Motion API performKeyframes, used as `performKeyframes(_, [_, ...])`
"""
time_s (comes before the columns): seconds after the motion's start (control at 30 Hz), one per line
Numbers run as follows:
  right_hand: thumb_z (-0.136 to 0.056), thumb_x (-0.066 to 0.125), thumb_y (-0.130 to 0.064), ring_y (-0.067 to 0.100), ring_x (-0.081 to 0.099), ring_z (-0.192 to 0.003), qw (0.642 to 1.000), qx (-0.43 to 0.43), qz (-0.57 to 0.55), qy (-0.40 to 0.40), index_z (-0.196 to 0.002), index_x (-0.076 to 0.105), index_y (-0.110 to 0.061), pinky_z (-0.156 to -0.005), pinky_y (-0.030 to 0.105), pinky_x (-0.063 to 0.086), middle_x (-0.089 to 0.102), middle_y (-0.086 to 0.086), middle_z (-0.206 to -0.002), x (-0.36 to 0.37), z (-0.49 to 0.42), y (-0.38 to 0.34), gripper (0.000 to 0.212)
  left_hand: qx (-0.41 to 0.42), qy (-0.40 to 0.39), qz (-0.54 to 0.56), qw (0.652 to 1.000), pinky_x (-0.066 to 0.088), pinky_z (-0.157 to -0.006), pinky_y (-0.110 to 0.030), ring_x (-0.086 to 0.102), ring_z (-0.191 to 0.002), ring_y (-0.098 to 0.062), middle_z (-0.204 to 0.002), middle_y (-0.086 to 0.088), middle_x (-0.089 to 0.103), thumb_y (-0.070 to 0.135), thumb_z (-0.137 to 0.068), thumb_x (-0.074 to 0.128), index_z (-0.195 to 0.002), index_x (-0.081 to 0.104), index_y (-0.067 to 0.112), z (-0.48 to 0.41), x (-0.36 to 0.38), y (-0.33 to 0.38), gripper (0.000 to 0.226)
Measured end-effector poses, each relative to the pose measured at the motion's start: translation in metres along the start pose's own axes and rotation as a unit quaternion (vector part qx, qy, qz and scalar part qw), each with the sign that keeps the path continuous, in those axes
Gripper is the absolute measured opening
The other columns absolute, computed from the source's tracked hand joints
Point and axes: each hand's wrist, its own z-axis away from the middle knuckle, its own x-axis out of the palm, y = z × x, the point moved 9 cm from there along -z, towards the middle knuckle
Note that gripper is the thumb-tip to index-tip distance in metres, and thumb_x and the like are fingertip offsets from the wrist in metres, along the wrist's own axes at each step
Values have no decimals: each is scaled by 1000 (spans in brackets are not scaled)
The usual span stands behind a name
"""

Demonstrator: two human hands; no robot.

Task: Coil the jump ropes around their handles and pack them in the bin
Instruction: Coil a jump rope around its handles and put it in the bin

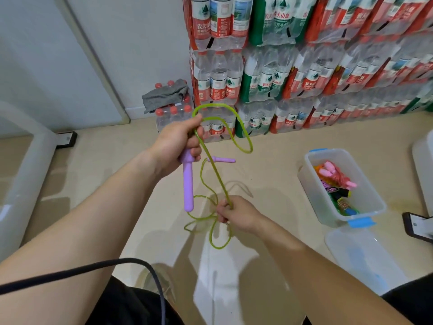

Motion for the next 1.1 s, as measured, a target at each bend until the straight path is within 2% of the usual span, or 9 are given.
performKeyframes(0.13, [-97,58,-33,24,66,-69,991,54,75,99,-78,66,-12,-70,36,53,70,2,-69,-52,3,21,29,55,158,-2,986,34,-44,-20,35,-36,-12,-40,7,34,39,-103,51,-67,48,18,-2,-42,9,42])
performKeyframes(0.27, [-96,53,-28,36,65,-97,935,140,236,227,-83,59,-17,-76,35,48,71,14,-97,-131,23,58,18,104,289,29,951,34,-40,-19,37,-33,-12,-39,7,37,32,-102,50,-66,48,17,3,-76,15,40])
performKeyframes(0.43, [-100,42,-43,39,63,-100,906,262,182,280,-96,66,-12,-85,44,56,68,17,-108,-179,50,105,40,97,364,19,926,39,-44,-24,41,-33,-15,-42,6,43,39,-100,48,-66,52,17,2,-108,9,41])
performKeyframes(0.53, [-98,52,-46,35,64,-79,907,263,-74,321,-83,67,-7,-80,52,60,70,18,-94,-181,55,113,44,91,354,7,931,38,-40,-21,40,-34,-14,-45,3,46,31,-101,50,-69,52,15,-1,-106,7,36])
performKeyframes(0.6, [-81,64,-45,31,64,-72,903,163,-137,372,-70,65,-12,-82,53,57,74,14,-82,-194,48,92,35,66,328,-35,942,37,-39,-19,40,-33,-12,-43,4,51,26,-101,52,-73,53,14,-4,-97,1,30])
performKeyframes(0.67, [-70,68,-35,19,63,-67,910,54,-125,392,-66,64,-15,-75,43,57,69,2,-69,-205,50,38,20,35,274,-101,956,37,-40,-20,40,-36,-14,-45,4,59,23,-101,53,-78,57,12,-10,-83,-9,25])
performKeyframes(0.77, [-85,69,-5,2,62,-71,919,-82,-79,378,-87,71,-16,-71,16,50,69,0,-84,-215,53,-54,11,17,208,-225,952,34,-43,-23,39,-42,-18,-52,-1,65,21,-98,54,-84,62,8,-13,-64,-19,21])
performKeyframes(0.87, [-90,66,1,6,66,-83,921,-166,-53,348,-99,73,-13,-81,16,52,73,-2,-93,-223,50,-105,18,9,186,-343,921,45,-54,-27,51,-50,-19,-63,-3,73,22,-95,54,-85,67,6,-17,-60,-32,23])
performKeyframes(1.1, [-87,58,11,19,65,-99,963,-54,141,225,-116,70,-4,-100,31,49,72,9,-112,-175,16,0,36,-19,158,-516,842,58,-81,-39,67,-91,-28,-83,-2,76,26,-86,48,-83,62,17,-19,-68,-86,16])
